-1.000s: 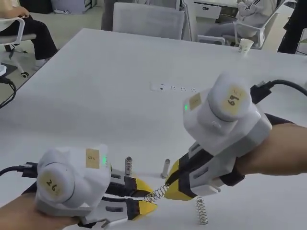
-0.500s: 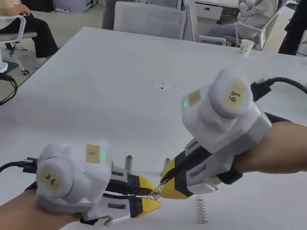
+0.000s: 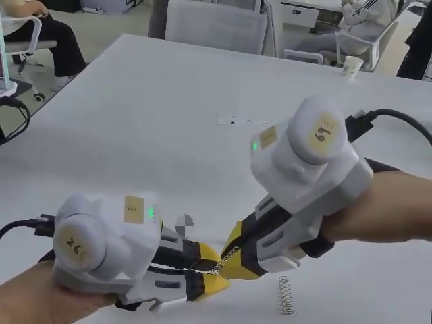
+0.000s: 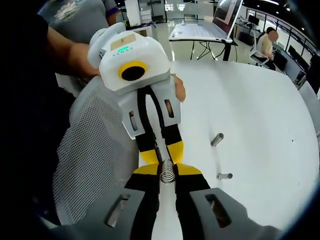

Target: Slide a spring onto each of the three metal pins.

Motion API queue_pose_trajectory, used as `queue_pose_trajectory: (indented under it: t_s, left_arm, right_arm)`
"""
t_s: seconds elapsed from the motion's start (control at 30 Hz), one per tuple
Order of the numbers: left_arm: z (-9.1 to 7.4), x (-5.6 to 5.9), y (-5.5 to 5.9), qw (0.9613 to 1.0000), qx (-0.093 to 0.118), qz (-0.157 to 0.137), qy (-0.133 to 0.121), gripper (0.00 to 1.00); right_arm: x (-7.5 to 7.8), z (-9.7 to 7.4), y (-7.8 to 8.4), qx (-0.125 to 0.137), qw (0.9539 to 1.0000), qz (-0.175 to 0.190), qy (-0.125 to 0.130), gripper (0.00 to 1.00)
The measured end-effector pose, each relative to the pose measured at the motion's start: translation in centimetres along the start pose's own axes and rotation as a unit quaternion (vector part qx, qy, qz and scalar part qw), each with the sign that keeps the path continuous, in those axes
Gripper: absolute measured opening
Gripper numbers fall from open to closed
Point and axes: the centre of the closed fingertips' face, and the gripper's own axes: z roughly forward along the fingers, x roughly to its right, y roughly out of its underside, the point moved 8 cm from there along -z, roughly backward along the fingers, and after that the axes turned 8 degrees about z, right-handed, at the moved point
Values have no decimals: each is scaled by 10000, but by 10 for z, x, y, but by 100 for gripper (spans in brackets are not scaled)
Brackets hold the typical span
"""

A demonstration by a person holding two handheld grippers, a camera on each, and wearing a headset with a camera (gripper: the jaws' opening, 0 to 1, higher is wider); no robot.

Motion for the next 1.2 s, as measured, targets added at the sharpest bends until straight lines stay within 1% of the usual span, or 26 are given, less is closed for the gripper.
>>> queue_pose_trajectory:
  t_s: [0.27, 0.43, 0.5, 0.53, 0.63, 0.97, 1.2]
  left_arm:
    - [2, 0, -2, 10000, 43, -24, 36, 1]
    - [4, 0, -2, 10000, 14, -25, 79, 1]
    - [4, 0, -1, 9999, 40, -76, 97, 1]
    - [4, 0, -1, 9998, 69, -149, 100, 1]
    - [4, 0, -2, 9998, 122, -148, 106, 1]
    - [7, 0, 2, 9997, 128, -157, 170, 2]
    - [11, 2, 4, 9996, 64, -152, 241, 2]
  right_arm:
    - [1, 0, -2, 57, 9999, 74, -49, 8]
    - [1, 1, 1, 65, 9999, 126, -49, 8]
    - [1, 1, 1, 85, 9998, 166, -52, 8]
    - [1, 0, 1, 88, 9998, 176, -51, 8]
    - [1, -1, 1, 85, 9998, 189, -44, 8]
    - [2, 2, 3, -29, 9998, 194, -9, 8]
    - [1, 5, 7, -81, 9997, 239, -2, 8]
